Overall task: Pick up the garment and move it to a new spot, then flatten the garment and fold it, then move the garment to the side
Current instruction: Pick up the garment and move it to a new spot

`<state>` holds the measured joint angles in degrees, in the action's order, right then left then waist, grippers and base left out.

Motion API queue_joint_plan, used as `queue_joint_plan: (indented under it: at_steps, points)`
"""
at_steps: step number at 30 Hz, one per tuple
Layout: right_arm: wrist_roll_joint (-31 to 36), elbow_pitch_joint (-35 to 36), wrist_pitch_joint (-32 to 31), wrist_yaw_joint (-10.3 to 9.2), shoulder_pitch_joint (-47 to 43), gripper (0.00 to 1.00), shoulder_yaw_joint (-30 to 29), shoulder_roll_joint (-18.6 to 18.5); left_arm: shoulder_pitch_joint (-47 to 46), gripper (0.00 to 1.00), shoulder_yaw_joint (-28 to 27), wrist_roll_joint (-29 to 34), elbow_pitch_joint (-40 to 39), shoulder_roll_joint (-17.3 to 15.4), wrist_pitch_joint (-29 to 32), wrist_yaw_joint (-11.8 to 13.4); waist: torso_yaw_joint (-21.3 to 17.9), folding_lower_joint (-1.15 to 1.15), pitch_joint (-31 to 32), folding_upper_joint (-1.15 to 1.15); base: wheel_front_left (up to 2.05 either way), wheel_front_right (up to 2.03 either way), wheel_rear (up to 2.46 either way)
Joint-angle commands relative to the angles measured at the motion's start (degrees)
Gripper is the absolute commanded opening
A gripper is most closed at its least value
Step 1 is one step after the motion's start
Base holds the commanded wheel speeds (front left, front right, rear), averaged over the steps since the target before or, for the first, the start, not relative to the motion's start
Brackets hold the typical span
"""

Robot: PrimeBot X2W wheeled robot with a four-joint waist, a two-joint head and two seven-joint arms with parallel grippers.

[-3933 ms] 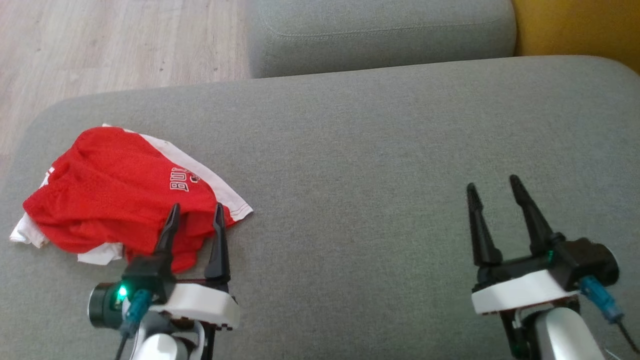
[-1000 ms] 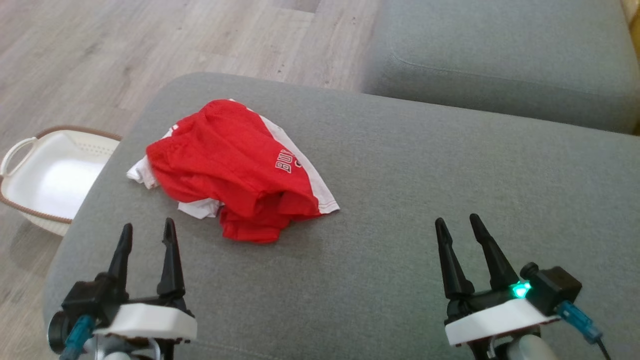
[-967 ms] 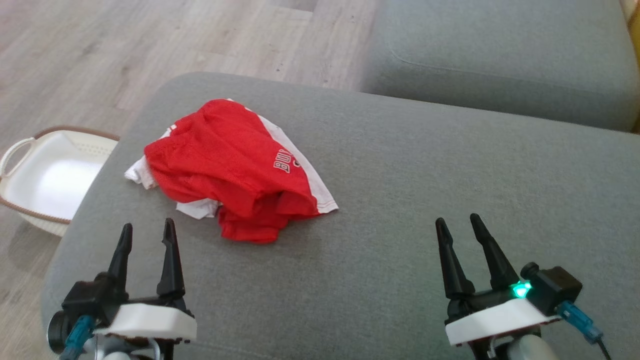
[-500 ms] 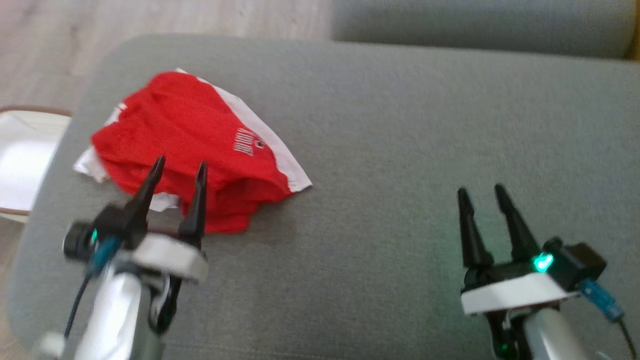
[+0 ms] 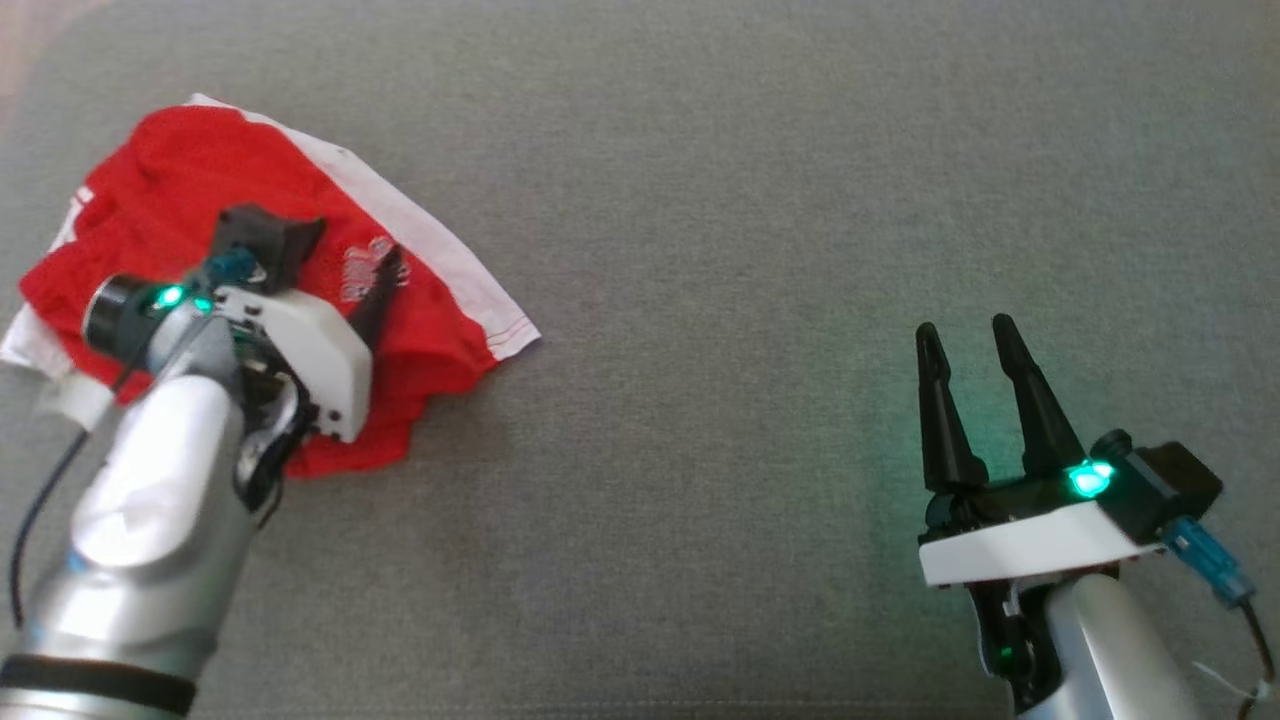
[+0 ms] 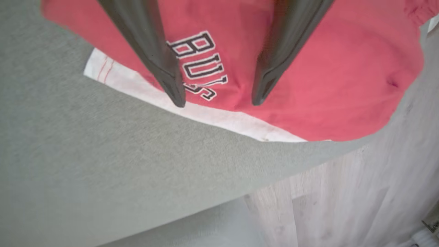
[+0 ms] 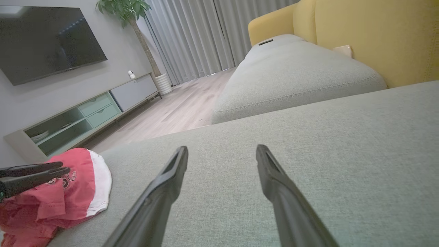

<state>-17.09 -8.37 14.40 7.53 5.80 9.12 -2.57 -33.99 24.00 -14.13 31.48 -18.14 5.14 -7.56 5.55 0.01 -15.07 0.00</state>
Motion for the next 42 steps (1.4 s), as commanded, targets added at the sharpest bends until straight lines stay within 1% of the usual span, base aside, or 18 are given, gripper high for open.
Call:
queue_joint_plan:
  at_steps: [1, 5, 8, 9, 10, 13, 15, 16, 21, 26, 29, 35, 42]
  points:
    - [-0.1, 2.1, 0.6, -0.04, 2.4, 1.0, 1.5, -0.3, -3.2, 1.0, -1.3, -0.7, -0.6, -3.4, 1.4, 0.1, -0.5, -0.01, -0.5, 0.0, 0.0, 0.0, 0.0]
    - [-0.3, 2.2, 0.6, -0.04, 2.5, 1.0, 1.6, -0.3, -4.5, 1.0, 0.6, -2.4, 1.2, -5.4, 4.2, 0.1, -0.8, -0.01, -0.9, 0.0, 0.0, 0.0, 0.0]
    - [-0.4, 2.1, 0.6, -0.04, 2.4, 1.0, 1.7, -0.3, -4.7, 1.0, 1.8, -3.3, 1.8, -6.0, 5.2, 0.1, -0.8, -0.01, -1.0, 0.0, 0.0, 0.0, 0.0]
    - [-0.4, 2.1, 0.6, -0.04, 2.4, 1.0, 1.7, -0.3, -4.7, 0.32, 2.1, -3.6, 1.8, -6.1, 5.3, 0.1, -0.8, -0.01, -0.9, 0.0, 0.0, 0.0, 0.0]
    - [-0.4, 2.0, 0.6, -0.04, 2.4, 1.0, 1.8, -0.3, -4.8, 0.0, 2.3, -3.8, 1.8, -6.2, 5.3, 0.1, -0.7, -0.01, -0.9, 0.0, 0.0, 0.0, 0.0]
    - [-0.4, 1.7, 0.6, -0.04, 2.4, 1.0, 2.1, -0.3, -4.9, 0.0, 2.2, -4.0, 1.4, -6.3, 3.2, 0.2, -0.6, -0.01, -0.3, 0.0, 0.0, 0.0, 0.0]
    - [-0.4, 1.4, 0.6, -0.04, 2.2, 1.0, 2.3, -0.3, -4.9, 0.0, 1.9, -3.9, 1.1, -6.1, 1.1, 0.9, -0.5, -0.01, 0.4, 0.0, 0.0, 0.0, 0.0]
    - [-0.4, 1.4, 0.6, -0.04, 2.2, 1.0, 2.3, -0.3, -4.9, 0.0, 1.9, -3.9, 1.1, -6.1, 1.1, 0.9, -0.5, -0.01, 0.4, 0.0, 0.0, 0.0, 0.0]
    - [-0.5, 0.8, 0.6, -0.04, 1.6, 1.0, 2.8, -0.3, -4.5, 0.0, 1.1, -4.1, -0.5, -5.4, -4.3, 2.5, -0.7, -0.01, 2.9, 0.0, 0.0, 0.0, 0.0]
    - [-0.8, 0.5, 0.6, -0.04, 0.9, 1.0, 2.9, -0.3, -3.9, 0.0, -0.4, -4.4, -5.3, -4.2, -11.3, 4.7, -1.5, -0.01, 5.6, 0.0, 0.0, 0.0, 0.0]
    - [-0.9, 0.5, 0.6, -0.04, 0.3, 1.0, 2.8, -0.3, -3.3, 0.0, -0.7, -4.3, -9.4, -3.3, -14.4, 6.0, -2.2, -0.01, 6.9, 0.0, 0.0, 0.0, 0.0]
    - [-1.3, 0.5, 0.6, -0.04, -0.1, 1.0, 3.0, -0.3, -2.5, 0.0, 1.5, -3.0, -17.7, -1.2, -15.2, 7.5, -4.9, -0.01, 8.2, 0.0, 0.0, 0.0, 0.0]
    - [-2.2, 0.9, 0.6, -0.04, 0.7, 1.0, 3.4, -0.3, -3.8, 0.0, 5.1, -2.5, -24.5, 3.8, -12.5, 8.7, -9.9, -0.01, 7.4, 0.0, 0.0, 0.0, 0.0]
